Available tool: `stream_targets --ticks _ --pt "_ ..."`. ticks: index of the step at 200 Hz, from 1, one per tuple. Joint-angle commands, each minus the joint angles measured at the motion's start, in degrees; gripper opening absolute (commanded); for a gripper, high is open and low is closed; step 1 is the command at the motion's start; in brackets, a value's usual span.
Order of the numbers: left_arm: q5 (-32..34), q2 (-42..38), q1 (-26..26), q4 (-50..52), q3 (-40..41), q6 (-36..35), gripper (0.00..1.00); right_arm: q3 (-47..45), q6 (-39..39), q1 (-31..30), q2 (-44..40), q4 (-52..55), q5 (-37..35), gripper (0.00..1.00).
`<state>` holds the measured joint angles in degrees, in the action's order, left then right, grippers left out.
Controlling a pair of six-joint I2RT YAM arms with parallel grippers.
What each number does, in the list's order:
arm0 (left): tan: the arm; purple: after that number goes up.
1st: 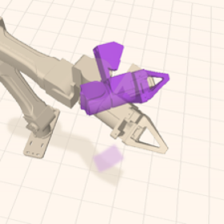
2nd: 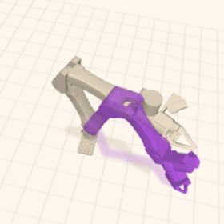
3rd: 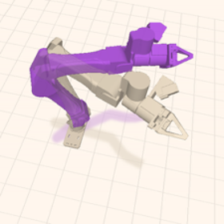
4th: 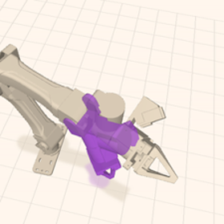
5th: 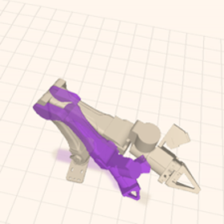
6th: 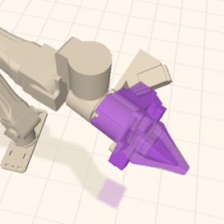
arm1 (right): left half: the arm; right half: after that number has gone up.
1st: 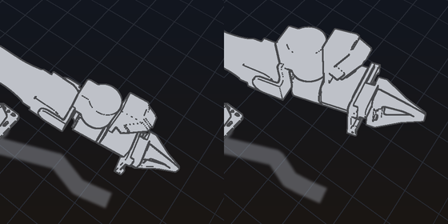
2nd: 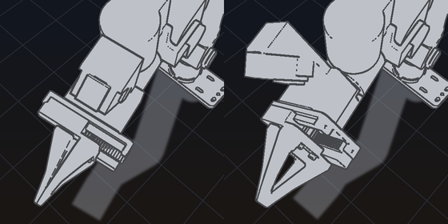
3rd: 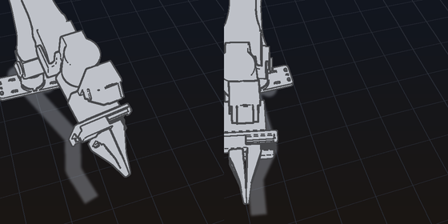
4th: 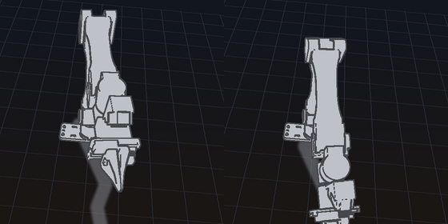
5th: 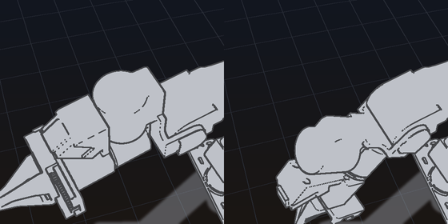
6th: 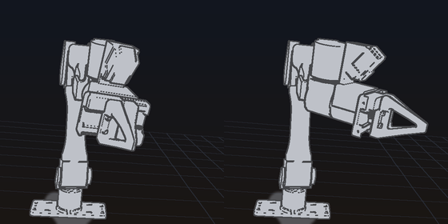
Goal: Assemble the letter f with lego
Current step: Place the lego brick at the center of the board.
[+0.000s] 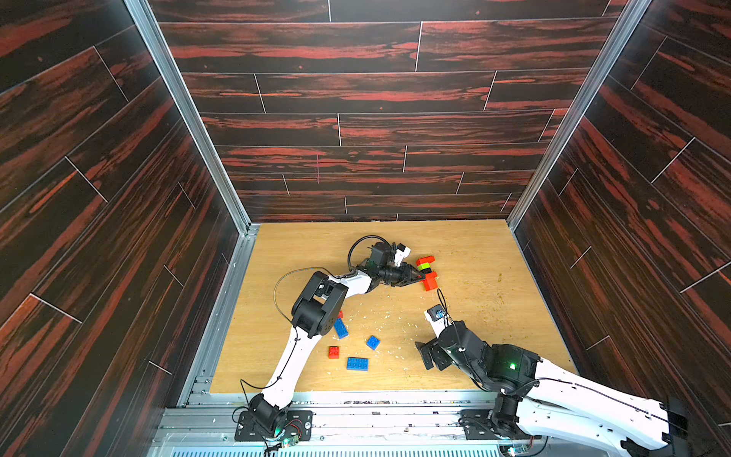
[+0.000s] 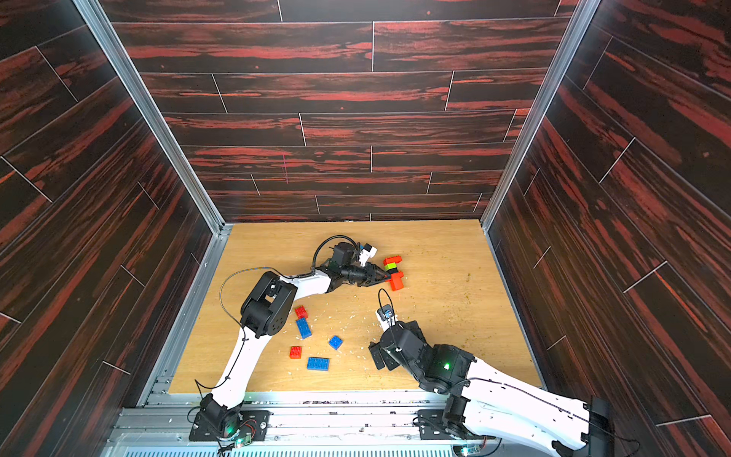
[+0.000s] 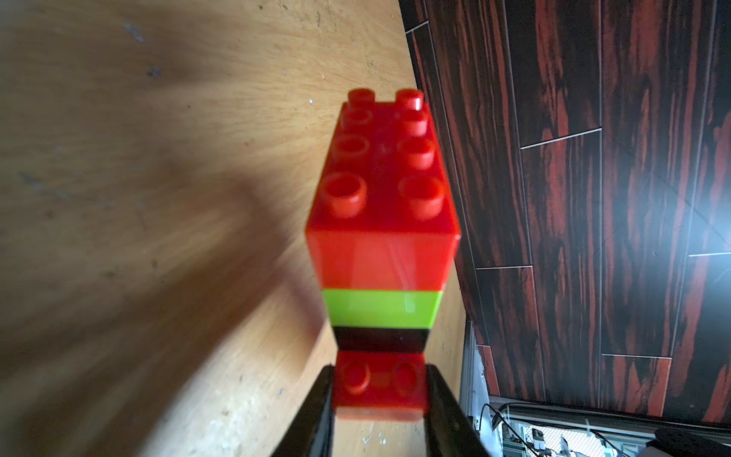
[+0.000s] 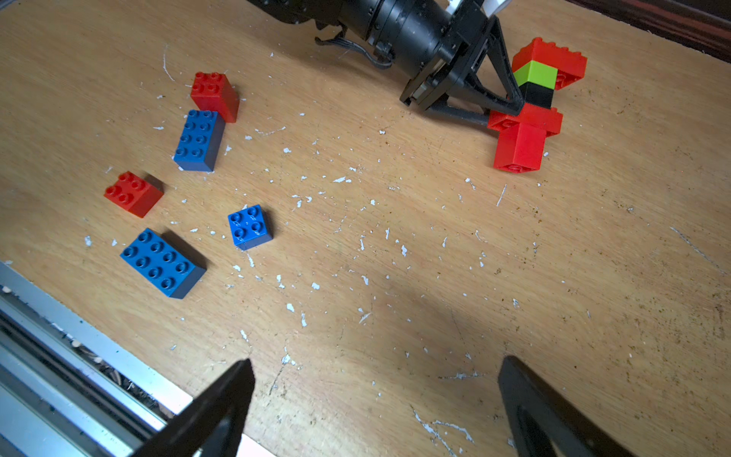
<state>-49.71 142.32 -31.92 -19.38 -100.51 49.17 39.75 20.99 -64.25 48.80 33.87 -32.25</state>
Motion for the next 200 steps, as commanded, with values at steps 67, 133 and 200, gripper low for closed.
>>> stream_targets --ticks 67,133,200 --pt "-0.4 3.3 1.0 5.8 -6.0 2.3 0.17 0.7 0.7 -0.5 -0.3 0.2 -0.2 0.98" --pt "0.8 5.3 1.5 7.2 -8.4 4.5 0.26 0.4 0.8 -0.5 -0.8 0.2 0.0 0.98" --pt "1.9 5.3 2.4 7.4 -8.3 5.8 0.35 -0.1 0.8 -0.5 -1.1 -0.2 0.1 0.99"
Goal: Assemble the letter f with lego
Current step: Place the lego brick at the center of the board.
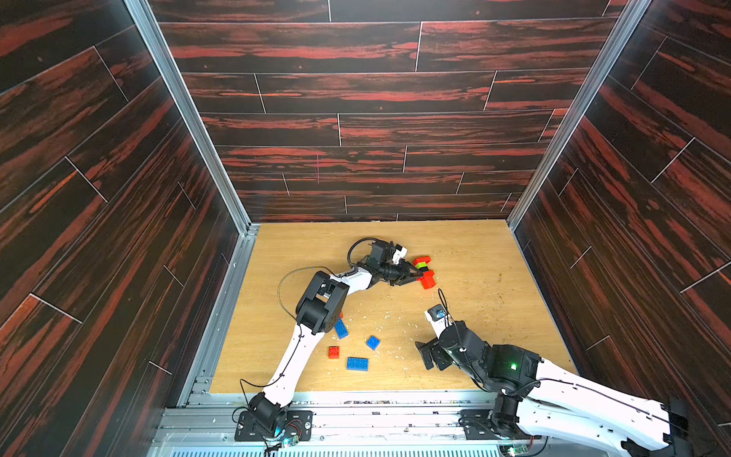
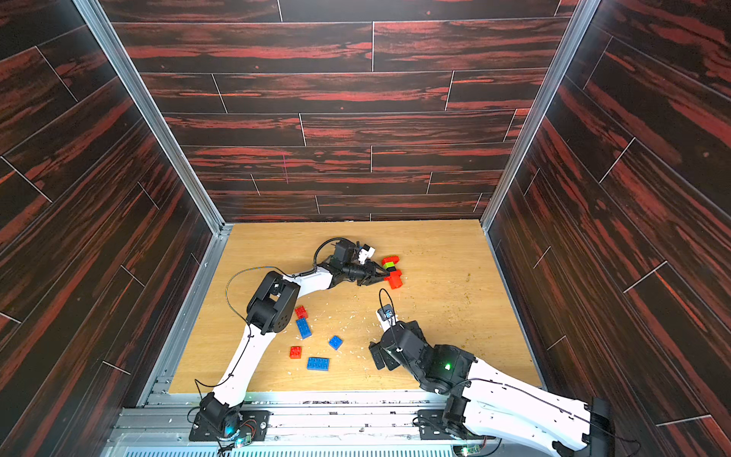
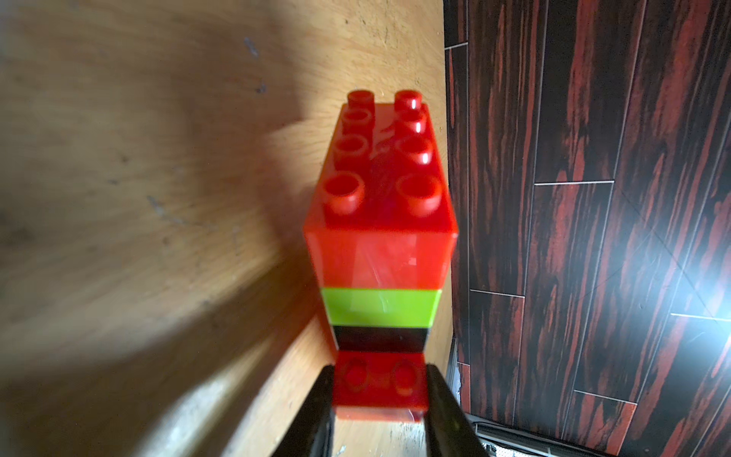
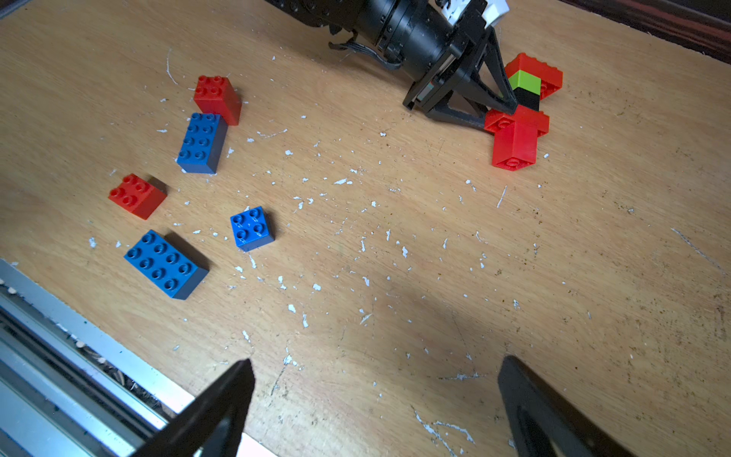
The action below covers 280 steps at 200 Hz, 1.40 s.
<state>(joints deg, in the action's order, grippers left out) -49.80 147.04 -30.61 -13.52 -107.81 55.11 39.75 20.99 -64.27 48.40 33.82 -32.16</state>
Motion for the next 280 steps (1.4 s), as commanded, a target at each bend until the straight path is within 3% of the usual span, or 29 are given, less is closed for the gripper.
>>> stream_targets --ticks 1,113,202,235,280 --pt "2.0 0.5 1.1 1.5 -1.0 -0.2 0.35 -0.1 0.8 -0.5 -0.6 -0.1 0.1 0.98" --pt "6.3 1.5 1.3 15.3 -8.0 -5.8 0.45 -0.4 1.1 -0.5 -0.7 -0.2 0.3 0.99" --pt "13.6 -1.3 1.4 31.0 -11.8 -16.1 0.47 -0.3 1.2 -0.4 -0.6 -0.2 0.3 0.98" --pt "17.0 -6.0 1.8 33.5 -8.1 -20.0 0.48 0.0 0.7 -0.5 -0.4 -0.2 0.6 0.98" --pt "25.2 -19.9 2.6 33.2 4.6 -27.0 0.49 -0.4 -0.9 -0.5 -1.0 -1.2 2.8 0.99"
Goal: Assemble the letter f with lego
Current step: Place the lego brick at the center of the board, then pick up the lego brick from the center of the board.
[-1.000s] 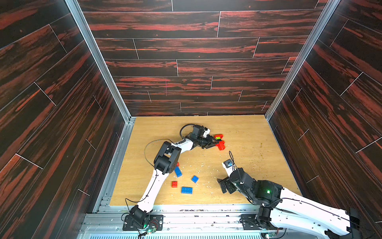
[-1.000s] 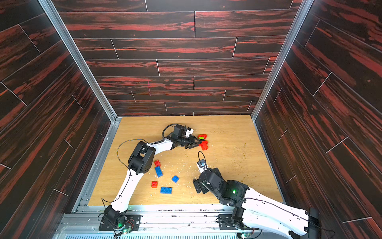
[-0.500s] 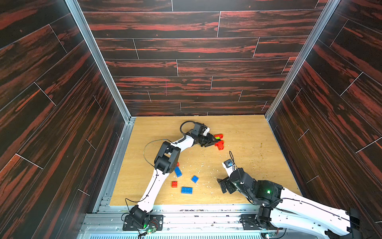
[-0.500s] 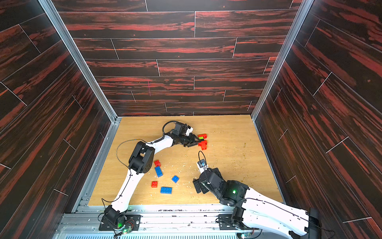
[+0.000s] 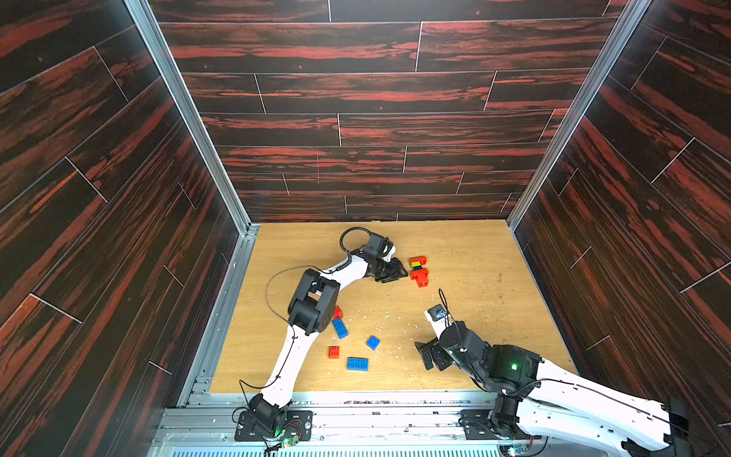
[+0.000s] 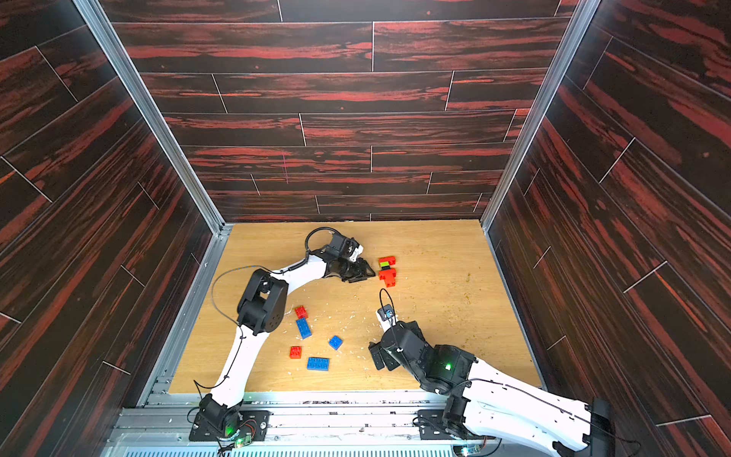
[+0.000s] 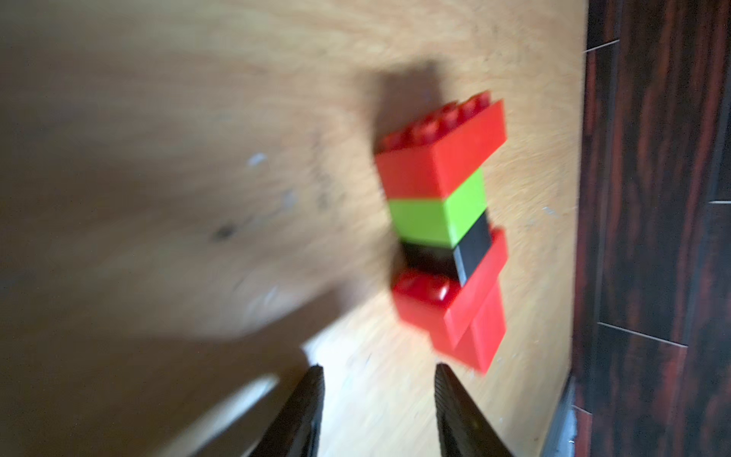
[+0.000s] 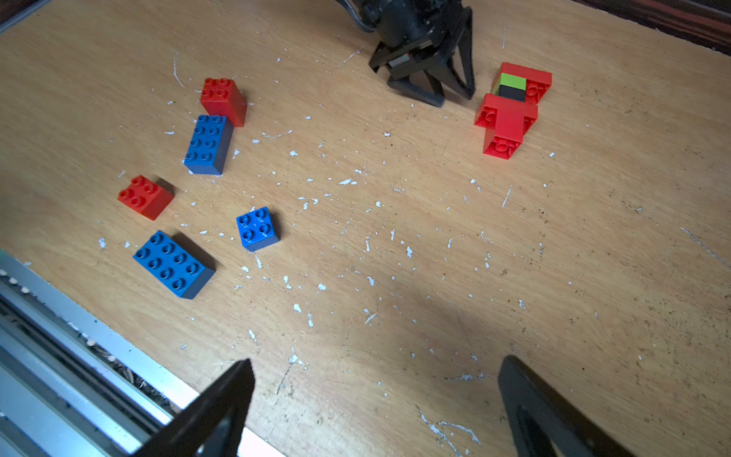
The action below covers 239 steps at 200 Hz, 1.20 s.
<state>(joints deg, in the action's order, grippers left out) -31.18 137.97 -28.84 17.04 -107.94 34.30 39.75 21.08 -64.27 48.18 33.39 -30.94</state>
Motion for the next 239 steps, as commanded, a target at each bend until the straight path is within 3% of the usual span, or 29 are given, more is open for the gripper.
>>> stream_targets --ticks 1,81,164,205,239 --pt "6.9 -11.1 0.8 2.8 4.9 -6.5 0.49 -0.4 -1.0 -0.4 -0.7 -0.8 1.6 0.98" --pt "21.3 -37.1 1.0 4.9 26.6 -16.6 0.56 -0.9 -2.8 -0.5 0.6 -2.3 4.9 0.98" --pt "31.0 -74.5 0.9 11.6 48.1 -18.5 0.65 -2.9 -4.5 -0.5 0.3 -7.3 7.7 0.99" --pt "34.7 -90.7 0.9 21.9 50.7 -19.5 0.7 -3.0 -4.1 -0.5 0.0 -10.6 8.0 0.98" --pt "36.1 -100.4 0.9 26.8 50.0 -22.0 0.77 0.0 -4.0 -0.4 4.8 -12.2 10.8 0.99"
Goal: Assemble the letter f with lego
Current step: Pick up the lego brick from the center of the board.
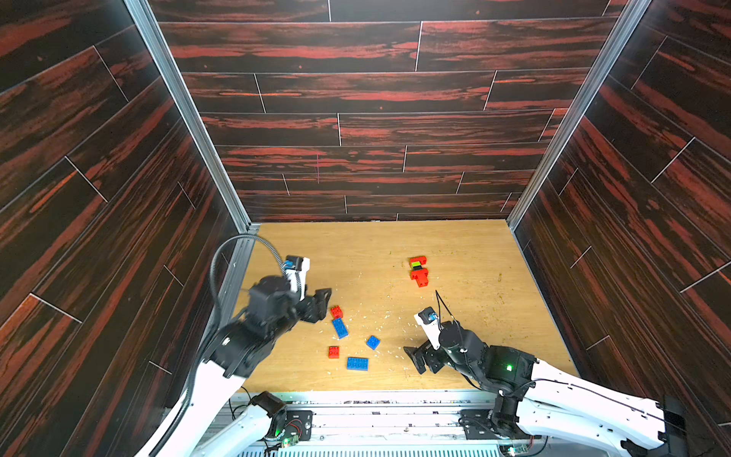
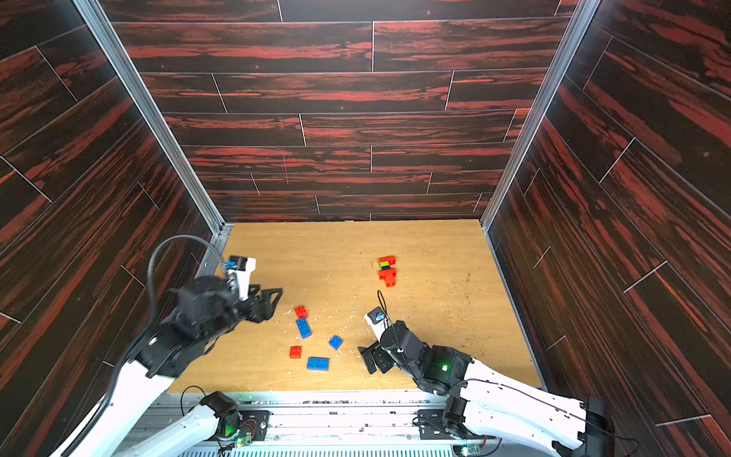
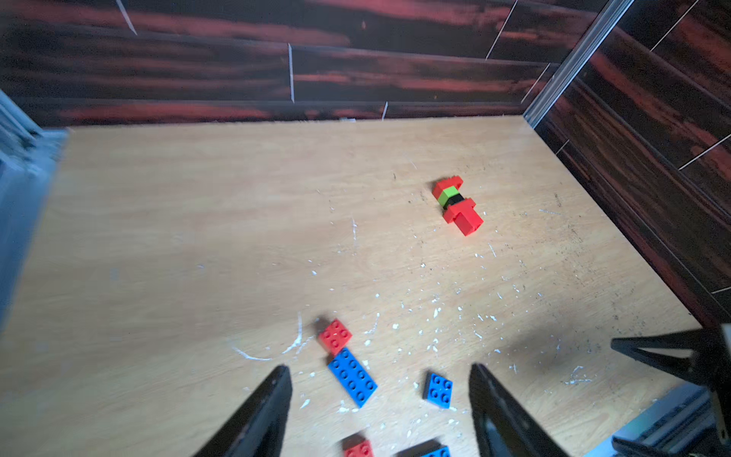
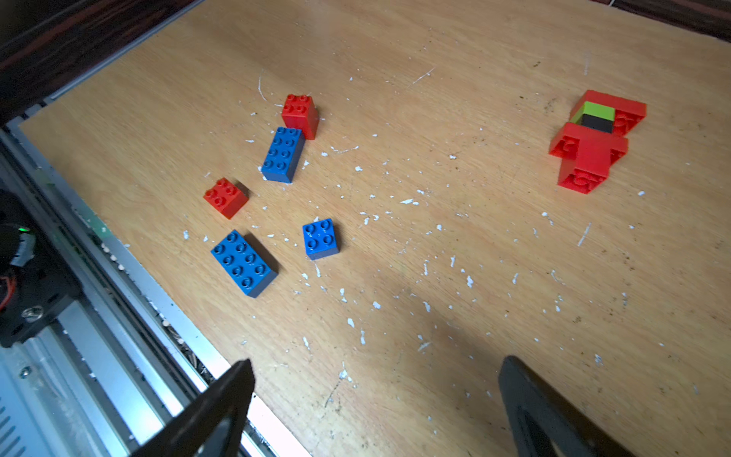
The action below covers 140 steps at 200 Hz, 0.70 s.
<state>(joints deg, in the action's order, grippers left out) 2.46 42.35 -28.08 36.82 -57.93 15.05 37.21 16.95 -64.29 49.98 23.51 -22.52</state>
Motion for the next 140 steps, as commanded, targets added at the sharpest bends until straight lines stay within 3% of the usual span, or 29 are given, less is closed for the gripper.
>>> stream_targets --ticks 1,6,10,14,92,140 --pt "2.5 -4.9 0.2 7.2 0.0 -2.9 0.78 2.6 0.1 -0.4 3.1 -2.3 2.4 0.99" --pt "2.3 -6.0 0.2 8.2 0.0 -3.6 0.79 3.3 0.3 -0.4 4.1 -2.5 2.7 0.98" --pt "2.1 -6.7 0.1 8.8 0.1 -4.2 0.95 3.9 0.4 -0.4 4.9 -2.5 2.9 0.98" --pt "1.8 -7.4 0.2 9.6 0.0 -4.9 1.0 4.5 0.3 -0.4 5.7 -2.4 3.3 0.99" --pt "3.0 -20.6 0.2 15.3 5.7 -9.9 1.0 18.6 -0.3 -0.5 24.0 -3.9 9.0 0.99" --pt "2.5 -28.7 0.2 12.9 9.6 -13.1 1.0 28.0 -2.1 -0.4 34.0 -3.7 10.6 0.87"
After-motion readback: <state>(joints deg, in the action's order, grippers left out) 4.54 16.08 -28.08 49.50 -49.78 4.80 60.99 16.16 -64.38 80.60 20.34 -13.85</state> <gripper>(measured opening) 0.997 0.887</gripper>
